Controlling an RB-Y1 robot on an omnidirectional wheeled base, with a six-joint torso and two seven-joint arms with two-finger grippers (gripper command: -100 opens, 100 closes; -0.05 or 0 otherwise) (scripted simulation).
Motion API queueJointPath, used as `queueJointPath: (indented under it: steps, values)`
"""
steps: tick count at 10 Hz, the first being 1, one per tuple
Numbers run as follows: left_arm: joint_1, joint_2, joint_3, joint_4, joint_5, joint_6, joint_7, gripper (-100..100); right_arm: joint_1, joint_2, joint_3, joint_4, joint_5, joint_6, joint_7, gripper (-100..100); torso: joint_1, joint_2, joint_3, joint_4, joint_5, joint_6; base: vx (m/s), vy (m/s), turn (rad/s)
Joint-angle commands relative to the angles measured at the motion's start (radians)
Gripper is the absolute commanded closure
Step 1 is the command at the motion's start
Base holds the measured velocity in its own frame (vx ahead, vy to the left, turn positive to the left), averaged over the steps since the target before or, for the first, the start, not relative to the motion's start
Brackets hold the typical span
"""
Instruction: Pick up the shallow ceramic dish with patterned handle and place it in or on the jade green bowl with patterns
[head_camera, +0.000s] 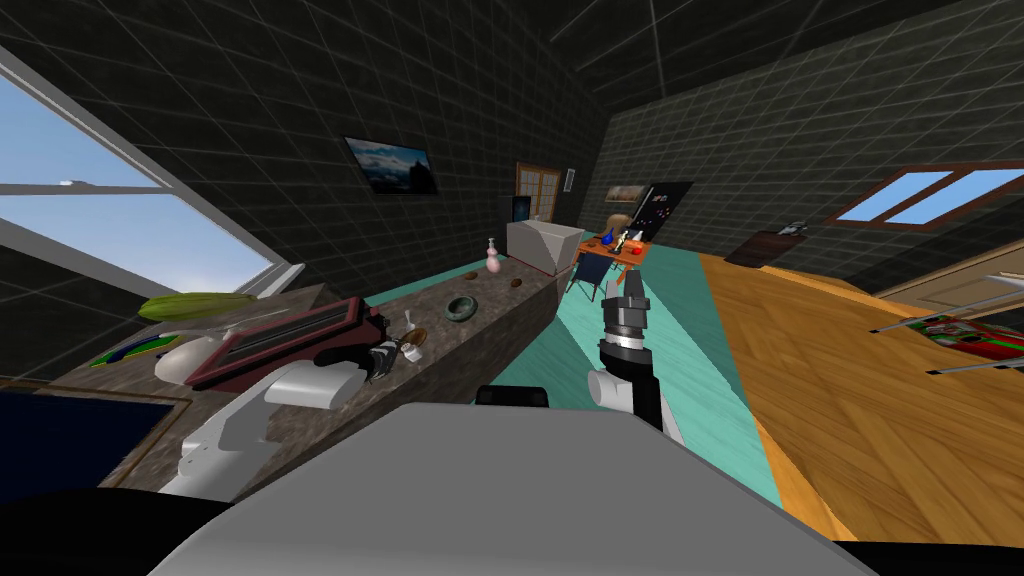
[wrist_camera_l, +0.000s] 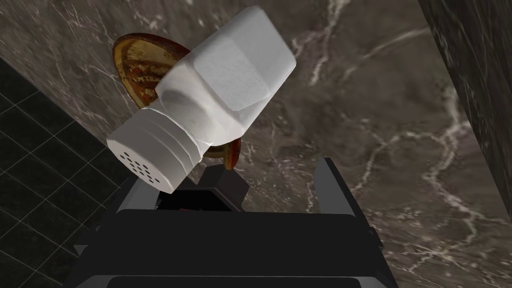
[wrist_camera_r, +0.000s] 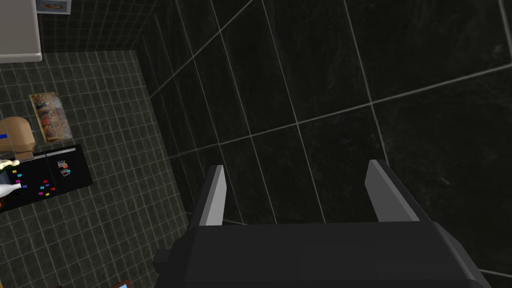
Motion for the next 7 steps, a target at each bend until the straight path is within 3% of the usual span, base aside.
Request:
queueJointPath:
  steps: [1, 4, 5, 6, 7]
  values:
    - [-0.011, -0.010, -0.009, 0.035, -0.009, -0.022, -0.008, -100, 0.000, 0.000, 0.000, 0.000, 0.000, 0.000, 0.000, 0, 0.000, 0.000, 0.000, 0.000, 0.000, 0.000, -0.002, 0.005, -0.031]
    - [-0.027, -0.025, -0.024, 0.088, -0.023, -0.054, -0.019, -100, 0.000, 0.000, 0.000, 0.000, 0.000, 0.000, 0.000, 0, 0.003, -0.001, -0.002, -0.002, 0.004, 0.001, -0.007, 0.008, -0.027]
    - [-0.024, -0.022, -0.018, 0.072, -0.023, -0.048, -0.015, -100, 0.000, 0.000, 0.000, 0.000, 0.000, 0.000, 0.000, 0, 0.005, -0.003, -0.003, -0.004, 0.006, 0.001, 0.000, 0.000, 0.000]
    - [-0.025, -0.023, -0.019, 0.074, -0.023, -0.051, -0.016, 100, 0.000, 0.000, 0.000, 0.000, 0.000, 0.000, 0.000, 0, 0.005, -0.004, -0.004, -0.004, 0.006, 0.001, 0.000, 0.000, 0.000]
    - [-0.025, -0.023, -0.019, 0.074, -0.023, -0.050, -0.016, 100, 0.000, 0.000, 0.000, 0.000, 0.000, 0.000, 0.000, 0, 0.005, -0.004, -0.004, -0.004, 0.007, 0.001, 0.005, 0.003, -0.024]
